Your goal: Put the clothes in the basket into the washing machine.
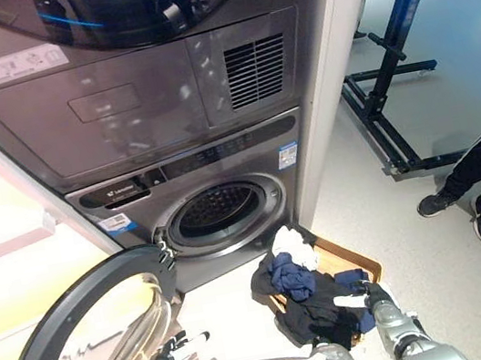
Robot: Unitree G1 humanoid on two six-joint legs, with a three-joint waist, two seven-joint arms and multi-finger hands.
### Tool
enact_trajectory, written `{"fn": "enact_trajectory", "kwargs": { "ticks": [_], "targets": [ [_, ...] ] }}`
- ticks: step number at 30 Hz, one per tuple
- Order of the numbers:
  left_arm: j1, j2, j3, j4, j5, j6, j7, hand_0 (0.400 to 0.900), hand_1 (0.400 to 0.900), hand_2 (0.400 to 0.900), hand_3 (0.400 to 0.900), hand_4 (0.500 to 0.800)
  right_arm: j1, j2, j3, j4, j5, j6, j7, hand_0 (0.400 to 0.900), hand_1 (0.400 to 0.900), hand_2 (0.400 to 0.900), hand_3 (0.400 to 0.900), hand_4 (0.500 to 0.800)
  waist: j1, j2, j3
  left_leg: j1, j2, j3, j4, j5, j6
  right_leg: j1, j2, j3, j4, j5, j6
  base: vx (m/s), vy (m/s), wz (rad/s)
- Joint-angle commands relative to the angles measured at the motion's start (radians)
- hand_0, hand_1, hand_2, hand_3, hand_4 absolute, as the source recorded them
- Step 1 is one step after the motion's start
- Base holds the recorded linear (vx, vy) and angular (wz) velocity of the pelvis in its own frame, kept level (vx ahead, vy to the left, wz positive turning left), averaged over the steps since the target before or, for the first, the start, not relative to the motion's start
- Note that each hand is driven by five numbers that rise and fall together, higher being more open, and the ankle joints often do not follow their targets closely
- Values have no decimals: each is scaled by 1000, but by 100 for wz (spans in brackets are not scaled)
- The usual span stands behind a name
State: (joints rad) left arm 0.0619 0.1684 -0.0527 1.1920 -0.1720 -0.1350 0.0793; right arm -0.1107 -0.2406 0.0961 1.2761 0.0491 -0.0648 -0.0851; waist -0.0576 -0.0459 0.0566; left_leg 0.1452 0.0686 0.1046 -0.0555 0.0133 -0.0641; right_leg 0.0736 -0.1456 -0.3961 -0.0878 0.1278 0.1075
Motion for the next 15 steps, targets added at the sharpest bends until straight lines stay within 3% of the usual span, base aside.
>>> {"fn": "enact_trajectory", "kwargs": {
  "ticks": [1, 15],
  "targets": [
    [-51, 22, 4, 5, 0, -55, 6, 900, 900, 900, 900, 800, -84, -9, 1, 28, 17, -39, -29, 900, 900, 900, 900, 800, 1, -22, 1, -65, -32, 19, 54, -15, 6, 6, 14, -13, 29, -57, 72, 0, 0, 0],
    [-47, 20, 17, 5, -16, -61, 7, 900, 900, 900, 900, 800, -76, 0, -3, 11, 36, -46, -33, 900, 900, 900, 900, 800, -3, -18, 3, -64, -31, 22, 54, -14, 6, 5, 12, -9, 27, -56, 72, 0, 0, 0]
  ]
}}
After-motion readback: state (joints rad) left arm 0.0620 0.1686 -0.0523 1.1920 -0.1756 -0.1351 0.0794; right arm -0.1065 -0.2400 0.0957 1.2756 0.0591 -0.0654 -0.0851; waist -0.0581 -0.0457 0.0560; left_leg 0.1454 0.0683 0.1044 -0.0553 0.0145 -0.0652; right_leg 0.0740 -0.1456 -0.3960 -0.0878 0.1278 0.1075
